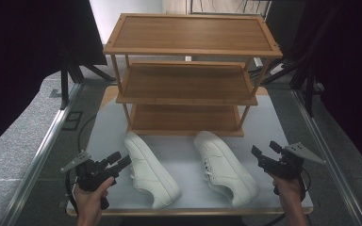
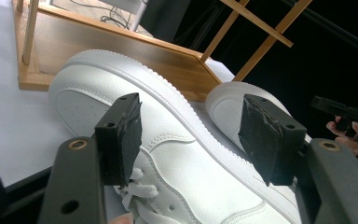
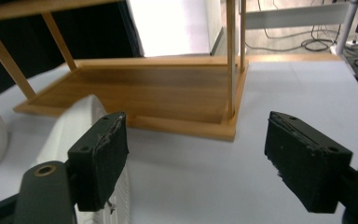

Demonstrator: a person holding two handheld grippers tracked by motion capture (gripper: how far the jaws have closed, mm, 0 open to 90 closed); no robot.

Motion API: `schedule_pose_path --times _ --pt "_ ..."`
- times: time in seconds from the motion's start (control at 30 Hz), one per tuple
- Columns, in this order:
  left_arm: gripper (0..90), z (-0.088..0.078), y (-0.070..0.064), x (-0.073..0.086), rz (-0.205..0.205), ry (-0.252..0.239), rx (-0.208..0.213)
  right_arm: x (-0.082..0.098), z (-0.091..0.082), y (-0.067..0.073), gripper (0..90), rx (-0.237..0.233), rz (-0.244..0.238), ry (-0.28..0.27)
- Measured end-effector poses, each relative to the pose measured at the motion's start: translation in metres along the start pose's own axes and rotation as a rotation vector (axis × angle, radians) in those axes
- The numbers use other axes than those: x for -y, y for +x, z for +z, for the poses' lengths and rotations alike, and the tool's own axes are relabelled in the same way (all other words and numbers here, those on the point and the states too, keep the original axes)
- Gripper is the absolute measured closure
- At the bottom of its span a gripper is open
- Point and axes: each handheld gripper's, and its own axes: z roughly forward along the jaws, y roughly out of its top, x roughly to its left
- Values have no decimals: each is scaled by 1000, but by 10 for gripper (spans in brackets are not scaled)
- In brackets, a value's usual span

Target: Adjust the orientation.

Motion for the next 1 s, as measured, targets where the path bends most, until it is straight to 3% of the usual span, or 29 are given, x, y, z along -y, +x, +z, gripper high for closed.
schedule_pose_path --times 0.27,0.4,0.53,0.63,0.87,0.97,1.0 --pt "391 1 3 2 -14 4 -1 -3 -6 4 269 9 -24 -38" --pt "391 -1 3 1 -11 1 -1 -3 -7 4 277 -11 -26 -37" --pt "391 -8 5 -2 -16 -20 -26 1 -5 4 287 -57 -15 -17" --pt "390 -11 6 -4 -14 -27 -39 3 -4 5 286 -63 -26 -3" --pt "409 -16 -12 -7 32 -18 -47 8 -4 6 313 -89 -14 20" --pt "543 -18 -22 -4 60 5 -30 7 -4 3 315 -91 14 18" --pt "578 -20 -29 1 87 19 -40 6 -4 2 318 -101 22 18"
